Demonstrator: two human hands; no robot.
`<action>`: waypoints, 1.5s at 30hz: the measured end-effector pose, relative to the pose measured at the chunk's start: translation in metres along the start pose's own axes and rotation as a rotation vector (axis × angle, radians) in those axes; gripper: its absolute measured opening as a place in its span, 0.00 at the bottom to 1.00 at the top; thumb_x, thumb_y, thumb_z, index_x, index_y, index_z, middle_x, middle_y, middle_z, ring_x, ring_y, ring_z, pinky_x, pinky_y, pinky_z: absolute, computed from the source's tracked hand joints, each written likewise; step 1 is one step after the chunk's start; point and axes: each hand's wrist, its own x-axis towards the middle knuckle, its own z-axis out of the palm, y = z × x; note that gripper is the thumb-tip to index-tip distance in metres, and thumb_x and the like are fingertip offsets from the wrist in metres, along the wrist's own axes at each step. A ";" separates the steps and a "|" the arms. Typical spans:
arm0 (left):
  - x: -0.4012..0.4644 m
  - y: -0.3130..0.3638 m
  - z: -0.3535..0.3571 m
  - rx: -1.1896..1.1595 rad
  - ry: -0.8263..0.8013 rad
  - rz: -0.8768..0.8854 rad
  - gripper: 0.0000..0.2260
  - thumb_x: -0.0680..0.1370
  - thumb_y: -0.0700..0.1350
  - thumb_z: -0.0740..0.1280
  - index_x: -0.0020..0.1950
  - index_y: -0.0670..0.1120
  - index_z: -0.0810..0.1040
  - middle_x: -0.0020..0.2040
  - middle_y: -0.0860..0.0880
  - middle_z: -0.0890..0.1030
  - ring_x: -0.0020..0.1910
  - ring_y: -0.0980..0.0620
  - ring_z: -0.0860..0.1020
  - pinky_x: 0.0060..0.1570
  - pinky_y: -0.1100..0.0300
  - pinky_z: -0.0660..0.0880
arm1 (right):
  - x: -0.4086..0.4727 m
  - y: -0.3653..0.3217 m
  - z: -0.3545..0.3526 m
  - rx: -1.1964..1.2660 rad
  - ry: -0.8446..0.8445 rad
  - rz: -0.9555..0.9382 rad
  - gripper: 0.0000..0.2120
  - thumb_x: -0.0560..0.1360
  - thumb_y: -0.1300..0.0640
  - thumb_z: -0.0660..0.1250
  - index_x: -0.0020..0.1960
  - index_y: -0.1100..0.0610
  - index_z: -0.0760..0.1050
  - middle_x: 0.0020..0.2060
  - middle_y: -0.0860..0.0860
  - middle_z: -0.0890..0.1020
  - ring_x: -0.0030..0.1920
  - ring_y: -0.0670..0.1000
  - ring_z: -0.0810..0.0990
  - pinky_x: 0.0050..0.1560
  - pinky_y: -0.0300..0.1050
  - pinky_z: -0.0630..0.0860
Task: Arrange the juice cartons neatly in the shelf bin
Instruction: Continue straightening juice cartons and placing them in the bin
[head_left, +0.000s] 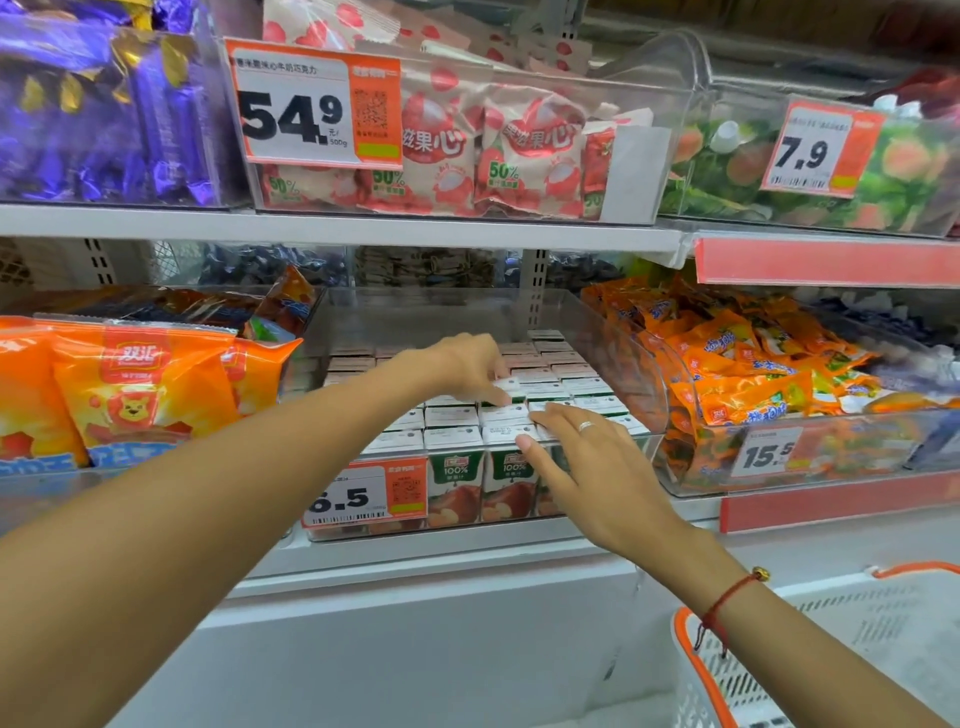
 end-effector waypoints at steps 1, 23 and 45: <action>0.000 -0.002 0.004 -0.011 0.012 -0.006 0.16 0.79 0.49 0.67 0.66 0.46 0.77 0.62 0.47 0.80 0.58 0.47 0.78 0.55 0.55 0.74 | 0.000 0.000 0.000 -0.001 -0.004 0.000 0.27 0.81 0.38 0.48 0.73 0.50 0.67 0.71 0.47 0.70 0.71 0.48 0.64 0.70 0.45 0.58; 0.031 -0.033 -0.008 0.096 -0.036 0.053 0.15 0.78 0.54 0.67 0.62 0.49 0.79 0.57 0.50 0.80 0.54 0.49 0.78 0.58 0.51 0.76 | 0.002 0.002 0.001 -0.033 -0.040 -0.014 0.35 0.74 0.34 0.38 0.74 0.47 0.64 0.74 0.44 0.65 0.74 0.46 0.59 0.72 0.42 0.53; -0.017 -0.025 -0.018 -0.281 0.439 -0.001 0.18 0.81 0.51 0.64 0.69 0.48 0.69 0.61 0.46 0.78 0.56 0.46 0.77 0.57 0.47 0.75 | 0.001 0.001 -0.010 0.117 -0.075 0.015 0.27 0.79 0.36 0.51 0.73 0.48 0.65 0.71 0.46 0.70 0.71 0.48 0.64 0.69 0.45 0.59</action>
